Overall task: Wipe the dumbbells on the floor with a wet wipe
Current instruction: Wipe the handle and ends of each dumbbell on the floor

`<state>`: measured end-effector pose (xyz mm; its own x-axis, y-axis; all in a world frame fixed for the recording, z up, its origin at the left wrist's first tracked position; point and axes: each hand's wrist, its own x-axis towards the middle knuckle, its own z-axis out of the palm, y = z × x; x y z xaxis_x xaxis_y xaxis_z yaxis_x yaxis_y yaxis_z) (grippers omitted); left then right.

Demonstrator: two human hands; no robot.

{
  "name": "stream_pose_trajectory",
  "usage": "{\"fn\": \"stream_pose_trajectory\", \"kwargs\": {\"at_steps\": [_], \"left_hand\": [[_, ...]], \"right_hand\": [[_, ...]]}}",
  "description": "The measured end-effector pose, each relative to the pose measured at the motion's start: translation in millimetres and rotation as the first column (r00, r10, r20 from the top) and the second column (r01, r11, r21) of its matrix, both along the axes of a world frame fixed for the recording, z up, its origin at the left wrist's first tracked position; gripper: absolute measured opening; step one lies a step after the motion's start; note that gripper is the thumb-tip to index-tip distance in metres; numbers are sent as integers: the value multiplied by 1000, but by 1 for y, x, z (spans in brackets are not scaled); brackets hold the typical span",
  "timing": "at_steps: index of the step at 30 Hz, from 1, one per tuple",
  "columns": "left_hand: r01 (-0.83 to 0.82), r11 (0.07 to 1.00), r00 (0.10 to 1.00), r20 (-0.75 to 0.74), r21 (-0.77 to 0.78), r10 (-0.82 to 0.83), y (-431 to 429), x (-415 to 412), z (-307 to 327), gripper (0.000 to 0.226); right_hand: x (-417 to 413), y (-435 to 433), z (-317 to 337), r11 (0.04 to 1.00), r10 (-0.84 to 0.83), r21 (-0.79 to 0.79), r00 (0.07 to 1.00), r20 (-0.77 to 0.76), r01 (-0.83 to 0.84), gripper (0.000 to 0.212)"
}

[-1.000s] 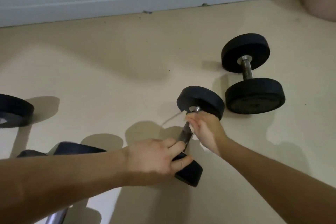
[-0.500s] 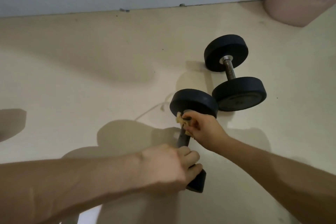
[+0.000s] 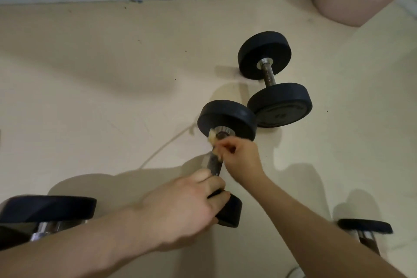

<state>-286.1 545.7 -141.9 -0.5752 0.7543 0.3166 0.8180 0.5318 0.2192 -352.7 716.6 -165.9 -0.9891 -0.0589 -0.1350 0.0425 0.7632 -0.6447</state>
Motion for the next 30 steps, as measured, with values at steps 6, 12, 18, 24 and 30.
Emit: {"fn": "stream_pose_trajectory", "kwargs": {"at_steps": [6,12,18,24,30], "left_hand": [[-3,999,1000,-17,43,4,5,8,-8,37],[60,998,998,27,18,-60,5,7,-1,35],[59,998,992,108,-2,-58,18,12,5,32],[90,993,971,214,72,-104,19,9,8,21],[-9,998,946,324,64,-13,7,0,3,38]], "right_hand": [[-16,12,3,999,40,-19,999,31,-39,17],[-15,17,-7,988,-108,-106,994,31,111,21],[24,15,5,991,112,-89,972,207,-95,13],[-13,26,4,996,-1,-89,997,75,7,35],[4,23,1,993,-34,-108,996,86,43,15]]}}
